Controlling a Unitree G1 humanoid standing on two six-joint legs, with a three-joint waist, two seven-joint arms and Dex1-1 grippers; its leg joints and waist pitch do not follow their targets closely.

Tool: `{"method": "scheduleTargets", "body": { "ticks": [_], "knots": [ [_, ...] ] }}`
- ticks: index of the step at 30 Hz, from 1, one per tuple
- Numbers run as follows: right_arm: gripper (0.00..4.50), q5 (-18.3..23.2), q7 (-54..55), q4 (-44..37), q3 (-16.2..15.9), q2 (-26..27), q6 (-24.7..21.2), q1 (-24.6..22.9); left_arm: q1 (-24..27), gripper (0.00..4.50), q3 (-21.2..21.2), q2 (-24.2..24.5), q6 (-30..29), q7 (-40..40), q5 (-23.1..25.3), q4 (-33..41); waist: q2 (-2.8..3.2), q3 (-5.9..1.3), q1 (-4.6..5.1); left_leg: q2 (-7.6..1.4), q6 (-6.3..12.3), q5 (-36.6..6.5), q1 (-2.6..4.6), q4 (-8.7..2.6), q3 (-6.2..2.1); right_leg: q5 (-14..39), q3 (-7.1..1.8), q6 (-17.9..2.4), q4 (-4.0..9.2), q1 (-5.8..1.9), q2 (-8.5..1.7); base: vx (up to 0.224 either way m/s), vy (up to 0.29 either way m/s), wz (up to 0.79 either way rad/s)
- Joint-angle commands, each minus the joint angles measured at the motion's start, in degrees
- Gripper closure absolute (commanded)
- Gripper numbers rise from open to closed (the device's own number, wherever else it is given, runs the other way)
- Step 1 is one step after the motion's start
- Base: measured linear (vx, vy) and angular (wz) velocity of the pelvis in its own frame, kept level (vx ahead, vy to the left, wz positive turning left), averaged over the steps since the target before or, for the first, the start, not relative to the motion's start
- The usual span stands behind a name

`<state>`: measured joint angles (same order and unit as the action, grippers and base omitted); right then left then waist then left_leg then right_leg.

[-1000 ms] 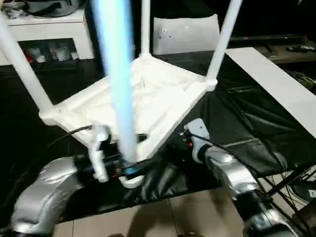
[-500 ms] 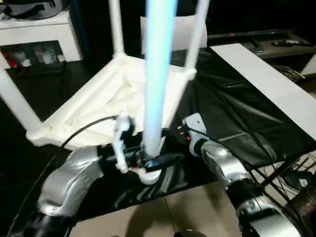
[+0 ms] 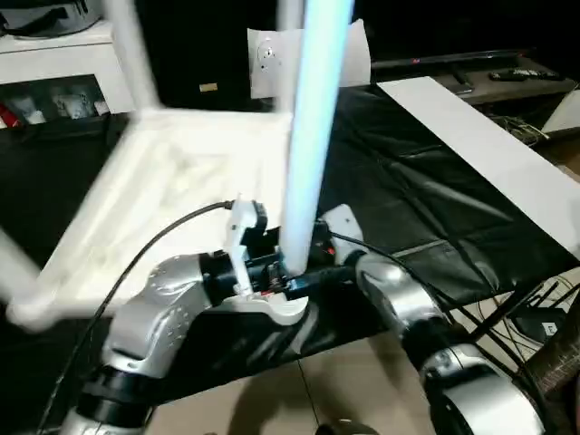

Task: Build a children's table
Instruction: Rotate table base

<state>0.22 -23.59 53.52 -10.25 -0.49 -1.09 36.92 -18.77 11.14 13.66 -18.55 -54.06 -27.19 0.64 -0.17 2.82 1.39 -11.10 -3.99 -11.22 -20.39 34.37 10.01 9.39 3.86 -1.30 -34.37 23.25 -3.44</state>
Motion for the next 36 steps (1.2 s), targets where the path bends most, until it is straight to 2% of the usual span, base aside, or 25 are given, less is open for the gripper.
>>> {"method": "scheduleTargets", "body": {
  "ticks": [1,5,9,10,11,14,15,16,17,19,21,22,23,25,27,28,29,30,31,32,33,34,35,36],
  "knots": [
    [0.0,0.29,-1.87,0.05,-1.96,4.42,2.36,1.8,-2.11,0.01,1.54,-1.8,2.13,1.19,1.17,-0.77,0.32,-3.36,-0.44,-1.81,0.25,-14.98,-0.16,-4.19,-0.61,17.97,-2.77,-11.61,4.08,-2.98,-4.04,0.0,0.0,0.0],
    [0.0,-0.11,3.35,2.53,0.94,2.81,3.48,2.01,-3.42,0.01,-0.52,-1.81,6.01,3.03,4.14,-4.15,0.46,-3.42,-0.62,-1.8,0.63,-14.15,0.01,-4.16,-0.52,16.43,-2.75,-12.0,3.99,-2.85,-3.93,0.0,0.0,0.0],
    [0.0,0.4,6.59,2.46,3.88,0.14,3.55,0.66,-3.91,0.01,-2.49,-0.12,7.04,3.14,4.73,-6.08,0.53,-3.44,-0.78,-1.76,0.32,-14.23,0.11,-4.17,-0.45,16.46,-2.78,-11.63,3.98,-2.83,-3.89,0.0,0.0,0.0],
    [0.0,-0.34,7.06,1.89,4.09,-1.66,5.08,-0.59,-3.51,0.01,-3.11,1.19,7.47,2.97,5.24,-6.46,0.7,-3.44,-0.84,-1.77,0.2,-14.26,0.15,-4.17,-0.43,16.01,-2.74,-11.54,3.98,-2.82,-3.83,0.0,0.0,0.0],
    [0.0,-0.1,6.5,1.11,4.43,-2.43,4.93,-1.46,-3.07,0.01,-3.46,1.98,7.39,2.7,5.23,-6.28,0.76,-3.49,-1.0,-1.74,0.19,-14.28,0.35,-4.08,-0.35,15.59,-2.75,-11.55,3.93,-2.73,-3.73,0.0,0.0,0.0],
    [0.0,1.09,4.83,-2.19,5.89,-4.43,3.85,-4.45,-1.54,0.01,-4.51,4.32,7.19,2.06,5.48,-5.77,0.72,-3.5,-1.53,-1.7,0.62,-13.61,0.14,-4.07,-0.22,14.59,-2.85,-11.51,3.86,-2.93,-3.72,0.0,0.0,0.0],
    [0.0,1.09,4.83,-2.19,5.89,-4.43,3.85,-4.45,-1.54,0.01,-4.51,4.32,7.19,2.06,5.48,-5.77,0.67,-3.4,-1.59,-1.72,0.62,-13.84,0.11,-4.15,-0.28,15.05,-2.81,-11.3,3.9,-2.91,-3.72,0.0,0.0,0.0],
    [0.0,1.5,4.59,-4.71,6.58,-5.58,3.77,-6.59,-0.2,0.01,-4.95,5.95,6.72,1.63,5.66,-5.2,0.66,-3.44,-1.5,-1.67,0.59,-14.2,0.07,-4.21,-0.34,16.17,-2.74,-11.18,3.94,-2.98,-3.73,0.0,0.0,0.0],
    [0.0,1.69,4.52,-5.39,6.82,-5.84,3.69,-7.14,0.18,0.01,-5.03,6.42,6.56,1.48,5.72,-5.0,0.66,-3.18,-1.61,-1.75,0.4,-15.64,0.21,-4.26,-0.32,18.42,-2.76,-10.5,4.3,-2.72,-3.75,0.0,0.0,0.0],
    [0.0,2.54,3.83,-8.18,7.51,-6.86,3.18,-9.27,1.79,0.01,-5.16,8.39,5.69,0.78,5.78,-3.92,0.59,-3.21,-1.61,-1.68,0.16,-16.63,0.28,-4.34,-0.43,20.85,-2.76,-9.42,4.46,-2.69,-3.71,0.0,0.0,0.0],
    [0.0,3.56,2.71,-11.31,8.0,-7.53,2.66,-11.13,3.29,0.01,-5.06,10.16,3.94,0.7,5.93,-2.38,0.69,-3.18,-1.63,-1.82,0.07,-17.1,0.38,-4.41,-0.52,21.29,-2.79,-9.26,4.41,-2.49,-3.66,0.0,0.0,0.0],
    [0.0,4.68,1.0,-15.61,8.26,-8.27,1.92,-13.37,5.24,0.01,-4.59,12.18,1.66,0.52,6.06,-0.02,0.65,-3.07,-1.52,-1.72,0.07,-17.43,0.36,-4.45,-0.46,21.79,-2.75,-9.33,4.53,-2.38,-3.53,0.0,0.0,0.0],
    [0.0,5.2,-0.02,-18.14,8.3,-8.6,1.24,-14.55,6.32,0.01,-4.15,13.19,0.48,0.47,6.33,1.4,0.65,-2.92,-1.71,-1.99,0.26,-17.89,0.36,-4.68,-0.57,21.93,-2.83,-8.75,4.47,-2.32,-3.52,0.0,0.0,0.0],
    [0.0,6.58,-3.25,-24.64,7.45,-9.79,-2.28,-17.25,8.77,0.01,-2.07,16.02,-2.29,1.09,8.93,4.61,0.58,-2.89,-1.74,-1.89,0.41,-18.82,0.47,-4.72,-0.62,23.27,-2.77,-8.38,4.71,-2.27,-3.43,0.0,0.0,0.0],
    [0.0,6.65,-4.44,-26.74,6.75,-10.49,-3.24,-18.13,9.5,0.01,-1.45,17.03,-3.38,1.23,9.66,5.58,0.61,-2.69,-1.67,-1.84,0.24,-20.03,0.5,-4.79,-0.71,25.78,-2.71,-7.78,4.97,-2.08,-3.48,0.0,0.0,0.0],
    [0.0,7.14,-7.73,-31.57,5.0,-12.34,-5.6,-20.19,10.95,0.29,-1.29,18.1,-6.93,2.57,9.18,8.27,0.56,-2.62,-1.72,-1.77,0.17,-20.34,0.56,-4.73,-0.71,27.12,-2.78,-7.18,5.1,-1.96,-3.5,0.0,0.0,0.0],
    [0.0,7.46,-9.56,-34.15,4.08,-13.38,-6.73,-21.3,11.64,0.36,-1.4,18.51,-9.23,3.62,8.49,10.0,0.53,-2.62,-1.9,-1.86,0.21,-20.13,0.46,-4.73,-0.79,27.5,-2.76,-6.74,5.03,-2.12,-3.55,0.0,0.0,0.0],
    [0.0,7.54,-10.05,-35.1,3.8,-13.76,-7.15,-21.71,11.88,0.36,-1.4,18.75,-10.18,3.86,8.14,10.74,0.5,-2.51,-1.88,-1.89,0.29,-20.23,0.46,-4.78,-0.75,27.88,-2.79,-6.54,5.16,-2.02,-3.51,0.0,0.0,0.0],
    [0.0,7.56,-10.74,-36.97,3.3,-14.54,-8.07,-22.59,12.38,0.56,-1.36,19.52,-13.06,4.62,7.49,12.55,0.18,-2.54,-1.79,-1.79,0.38,-20.02,0.4,-4.7,-0.7,28.57,-2.76,-6.31,5.2,-2.0,-3.46,0.0,0.0,0.0],
    [0.0,7.59,-11.4,-38.3,2.92,-15.26,-8.72,-23.2,12.58,0.56,-1.04,20.36,-14.99,5.16,7.74,13.98,0.3,-2.51,-1.84,-1.63,0.5,-19.69,0.4,-4.64,-0.71,29.34,-2.75,-6.08,5.28,-1.83,-3.43,0.0,0.0,0.0],
    [0.0,7.57,-11.77,-38.98,2.72,-15.66,-8.94,-23.5,12.65,0.81,-0.88,20.76,-16.0,5.36,7.73,14.73,0.31,-2.46,-1.87,-1.64,0.55,-19.97,0.43,-4.66,-0.79,30.11,-2.67,-5.87,5.43,-1.75,-3.44,0.0,0.0,0.0],
    [0.0,7.44,-12.54,-41.15,2.33,-16.66,-9.91,-24.41,12.84,0.84,-0.83,21.41,-19.02,6.33,7.4,16.77,-0.05,-2.44,-1.77,-1.56,0.64,-20.04,0.43,-4.54,-0.77,31.48,-2.63,-5.26,5.68,-1.67,-3.48,0.0,0.0,0.0],
    [0.0,7.35,-12.8,-42.26,2.23,-17.06,-10.48,-24.85,12.91,0.9,-0.95,21.51,-20.35,6.81,7.16,17.64,0.16,-2.38,-1.87,-1.56,0.56,-19.9,0.45,-4.54,-0.86,32.07,-2.61,-4.95,5.65,-1.65,-3.5,0.0,0.0,0.0],
    [0.0,7.33,-13.07,-43.82,2.33,-17.47,-11.49,-25.36,12.71,1.03,-0.7,21.82,-22.51,7.3,7.69,18.73,0.11,-2.31,-1.78,-1.57,0.52,-19.97,0.42,-4.59,-0.86,32.3,-2.6,-4.73,5.72,-1.62,-3.4,0.0,0.0,0.0]
  ]
}}
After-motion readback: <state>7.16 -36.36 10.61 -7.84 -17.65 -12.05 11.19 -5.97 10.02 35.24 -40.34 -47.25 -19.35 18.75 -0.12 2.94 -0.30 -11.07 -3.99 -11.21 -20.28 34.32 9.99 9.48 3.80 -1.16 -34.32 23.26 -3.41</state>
